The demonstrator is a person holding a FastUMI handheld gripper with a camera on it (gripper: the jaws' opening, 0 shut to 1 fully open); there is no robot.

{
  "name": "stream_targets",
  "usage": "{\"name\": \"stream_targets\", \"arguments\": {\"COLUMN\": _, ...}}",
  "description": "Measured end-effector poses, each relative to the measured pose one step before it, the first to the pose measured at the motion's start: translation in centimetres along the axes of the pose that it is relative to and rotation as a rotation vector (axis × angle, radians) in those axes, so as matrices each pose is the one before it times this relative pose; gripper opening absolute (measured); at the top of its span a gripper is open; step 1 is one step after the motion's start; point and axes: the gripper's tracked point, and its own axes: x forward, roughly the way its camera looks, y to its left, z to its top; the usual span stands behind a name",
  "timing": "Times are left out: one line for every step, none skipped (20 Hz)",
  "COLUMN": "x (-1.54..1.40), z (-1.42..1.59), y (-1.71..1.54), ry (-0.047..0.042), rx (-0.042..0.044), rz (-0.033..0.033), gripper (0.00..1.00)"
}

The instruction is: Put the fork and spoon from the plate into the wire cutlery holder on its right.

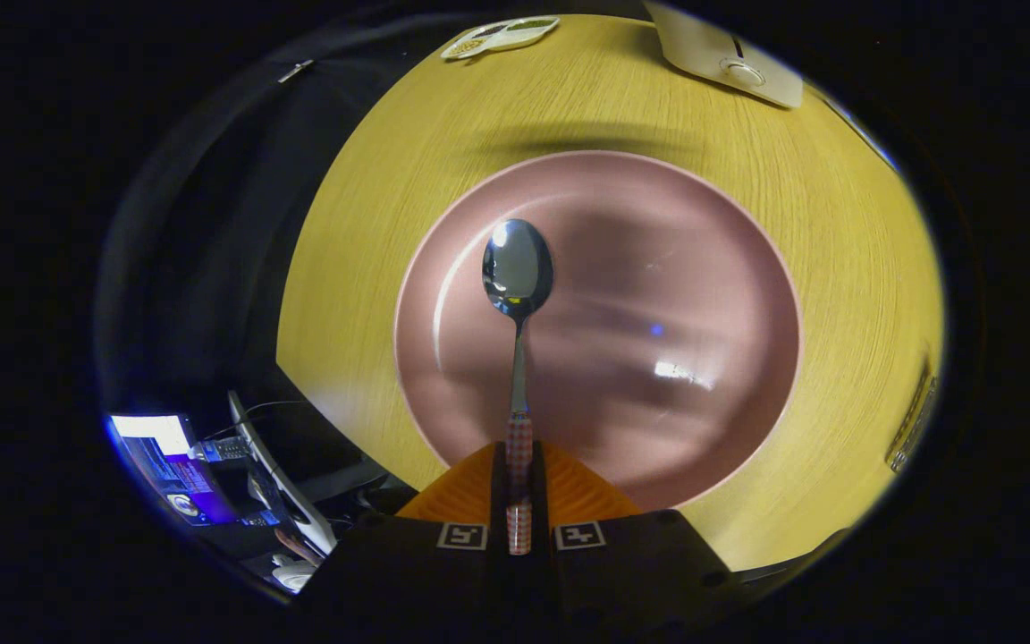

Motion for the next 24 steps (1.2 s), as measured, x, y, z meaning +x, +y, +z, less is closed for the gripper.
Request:
{"name": "stream_targets", "arguments": {"x": -0.912, "z": -0.056, "y": -0.135, "ry": -0.00885, "rx": 0.00173, "rz": 0.01524, "gripper": 0.13}}
{"name": "stream_targets", "arguments": {"x": -0.896, "z": 0.208, "y": -0.058, "ry": -0.01092, "rx": 0.00508, "rz": 0.01766, "gripper": 0.13}}
{"name": "stream_targets", "arguments": {"x": -1.038, "z": -0.105, "y": -0.151, "ry": -0.00621, "rx": -0.00121, "rz": 0.01392, "gripper": 0.13}}
{"name": "stream_targets", "arguments": {"x": -1.221, "z": -0.142, "y": -0.337, "ry": -0.01262, "rx": -0.00468, "rz": 0.00898, "gripper": 0.13}}
{"name": "stream_targets", "arguments": {"x": -1.377, "z": 0.043, "y": -0.340, "ry": -0.01429, "rx": -0.00340, "rz": 0.00719, "gripper": 0.13}}
{"name": "stream_targets", "arguments": {"x": -1.367, "z": 0.117, "y": -0.286, "ry": -0.01886, "rx": -0.00148, "rz": 0.00976, "gripper": 0.13}}
{"name": "stream_targets", "arguments": {"x": -1.449, "z": 0.181, "y": -0.229, "ry": -0.02066, "rx": -0.00114, "rz": 0.00879, "gripper": 0.13}}
{"name": "stream_targets", "arguments": {"x": -1.405, "z": 0.016, "y": -0.265, "ry": -0.02107, "rx": -0.00080, "rz": 0.00642, "gripper": 0.12}}
{"name": "stream_targets", "arguments": {"x": -1.561, "z": 0.147, "y": -0.425, "ry": -0.02183, "rx": 0.00214, "rz": 0.00335, "gripper": 0.13}}
{"name": "stream_targets", "arguments": {"x": -1.680, "z": 0.091, "y": -0.470, "ry": -0.01902, "rx": 0.00448, "rz": 0.00321, "gripper": 0.12}}
{"name": "stream_targets", "arguments": {"x": -1.692, "z": 0.205, "y": -0.567, "ry": -0.02092, "rx": 0.00792, "rz": 0.00153, "gripper": 0.12}}
{"name": "stream_targets", "arguments": {"x": -1.518, "z": 0.149, "y": -0.549, "ry": -0.01965, "rx": 0.00769, "rz": 0.00000, "gripper": 0.12}}
{"name": "stream_targets", "arguments": {"x": -1.504, "z": 0.078, "y": -0.828, "ry": -0.01909, "rx": 0.00815, "rz": -0.00456, "gripper": 0.13}}
{"name": "stream_targets", "arguments": {"x": -1.561, "z": 0.066, "y": -0.989, "ry": -0.01575, "rx": 0.00734, "rz": -0.00919, "gripper": 0.12}}
{"name": "stream_targets", "arguments": {"x": -1.460, "z": -0.054, "y": -1.165, "ry": -0.01079, "rx": 0.00589, "rz": -0.01640, "gripper": 0.12}}
{"name": "stream_targets", "arguments": {"x": -1.742, "z": -0.419, "y": -1.569, "ry": -0.00478, "rx": -0.00155, "rz": -0.02708, "gripper": 0.13}}
{"name": "stream_targets", "arguments": {"x": -1.446, "z": -0.310, "y": -1.732, "ry": 0.00495, "rx": -0.00902, "rz": -0.02878, "gripper": 0.12}}
{"name": "stream_targets", "arguments": {"x": -1.198, "z": -0.654, "y": -1.356, "ry": 0.01530, "rx": -0.00685, "rz": -0.02474, "gripper": 0.12}}
{"name": "stream_targets", "arguments": {"x": -1.341, "z": -0.621, "y": -1.432, "ry": 0.02353, "rx": 0.00072, "rz": -0.01917, "gripper": 0.13}}
{"name": "stream_targets", "arguments": {"x": -1.250, "z": -0.538, "y": -1.212, "ry": 0.02488, "rx": 0.00381, "rz": -0.01372, "gripper": 0.13}}
{"name": "stream_targets", "arguments": {"x": -1.085, "z": -0.615, "y": -1.243, "ry": 0.02188, "rx": 0.00764, "rz": -0.01538, "gripper": 0.13}}
{"name": "stream_targets", "arguments": {"x": -0.900, "z": -0.753, "y": -1.442, "ry": 0.02880, "rx": 0.00591, "rz": -0.01694, "gripper": 0.13}}
{"name": "stream_targets", "arguments": {"x": -0.779, "z": -0.505, "y": -1.459, "ry": 0.02989, "rx": 0.00173, "rz": -0.02045, "gripper": 0.13}}
{"name": "stream_targets", "arguments": {"x": -0.523, "z": -0.372, "y": -1.491, "ry": 0.03386, "rx": 0.00447, "rz": -0.02637, "gripper": 0.12}}
